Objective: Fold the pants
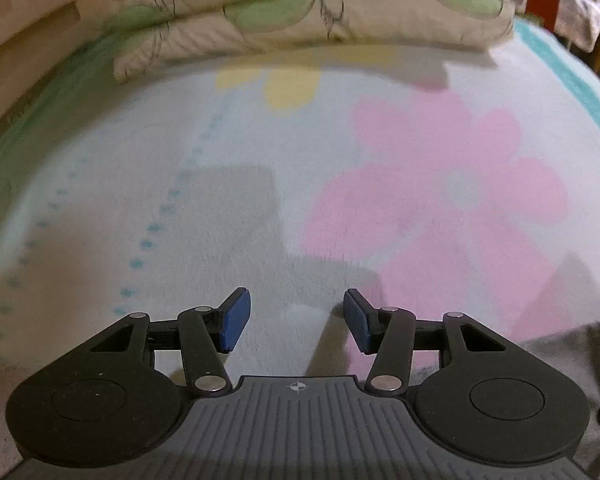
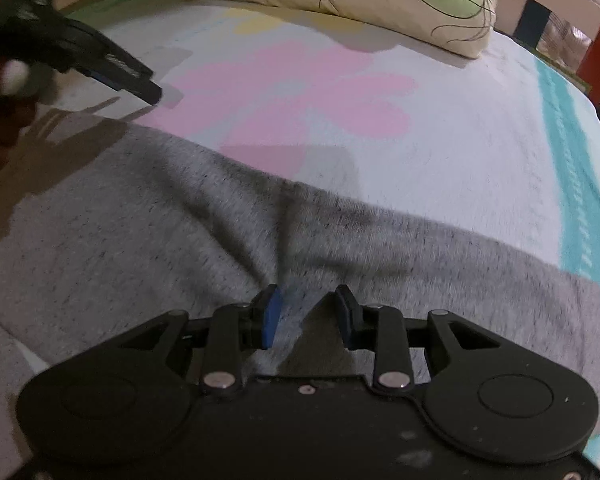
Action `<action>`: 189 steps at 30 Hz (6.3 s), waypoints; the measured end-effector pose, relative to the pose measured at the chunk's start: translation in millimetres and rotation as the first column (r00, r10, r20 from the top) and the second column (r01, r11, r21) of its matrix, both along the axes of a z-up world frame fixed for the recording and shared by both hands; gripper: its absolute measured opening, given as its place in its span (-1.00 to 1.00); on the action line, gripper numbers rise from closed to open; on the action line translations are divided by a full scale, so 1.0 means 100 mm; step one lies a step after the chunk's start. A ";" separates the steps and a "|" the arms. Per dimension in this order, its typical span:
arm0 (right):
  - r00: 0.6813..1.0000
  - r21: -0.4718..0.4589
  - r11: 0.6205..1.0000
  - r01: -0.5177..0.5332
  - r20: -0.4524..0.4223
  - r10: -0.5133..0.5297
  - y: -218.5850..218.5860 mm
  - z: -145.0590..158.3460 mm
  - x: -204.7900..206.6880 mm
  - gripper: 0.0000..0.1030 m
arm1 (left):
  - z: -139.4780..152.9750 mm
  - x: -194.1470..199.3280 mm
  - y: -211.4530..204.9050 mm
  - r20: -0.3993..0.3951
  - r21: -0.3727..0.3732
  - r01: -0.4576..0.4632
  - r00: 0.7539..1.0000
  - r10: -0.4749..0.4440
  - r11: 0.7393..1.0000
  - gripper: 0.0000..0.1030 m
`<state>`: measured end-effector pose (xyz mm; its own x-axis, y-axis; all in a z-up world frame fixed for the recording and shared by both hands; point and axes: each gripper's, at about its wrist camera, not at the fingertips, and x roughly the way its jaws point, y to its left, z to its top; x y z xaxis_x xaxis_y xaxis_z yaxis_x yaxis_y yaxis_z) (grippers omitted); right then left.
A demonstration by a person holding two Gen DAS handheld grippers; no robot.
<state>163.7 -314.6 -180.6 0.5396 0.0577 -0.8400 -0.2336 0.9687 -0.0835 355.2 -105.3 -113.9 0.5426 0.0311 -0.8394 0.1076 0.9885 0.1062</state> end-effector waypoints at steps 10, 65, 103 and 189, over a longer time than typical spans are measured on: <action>0.989 0.016 0.993 -0.119 0.089 0.117 -0.15 0.22 0.21 -0.29 | 0.00 -0.49 0.12 -0.024 -0.074 0.094 0.995 -0.096 0.993 -0.01; 0.932 -0.001 0.934 -0.357 0.063 0.356 0.31 0.29 -0.60 -0.91 | 0.24 -1.05 1.04 -0.245 -0.481 -0.265 0.956 0.162 0.836 -0.02; 0.951 0.020 0.953 -0.303 0.062 0.302 0.53 0.40 -1.76 -0.77 | 0.32 -2.71 0.78 -0.071 -0.283 0.062 0.994 -0.086 0.957 -0.83; 0.547 0.181 0.551 0.815 0.077 -0.834 -1.40 0.37 -2.77 -0.86 | 0.29 -3.79 0.71 0.109 -0.137 0.364 0.930 -0.352 0.921 -0.85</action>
<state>-113.3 -454.6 -143.4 0.5044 -0.3873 -0.7718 0.6775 0.7316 0.0756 -23.4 -33.9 -84.7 0.5598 -0.3020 -0.7716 0.4546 0.8905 -0.0187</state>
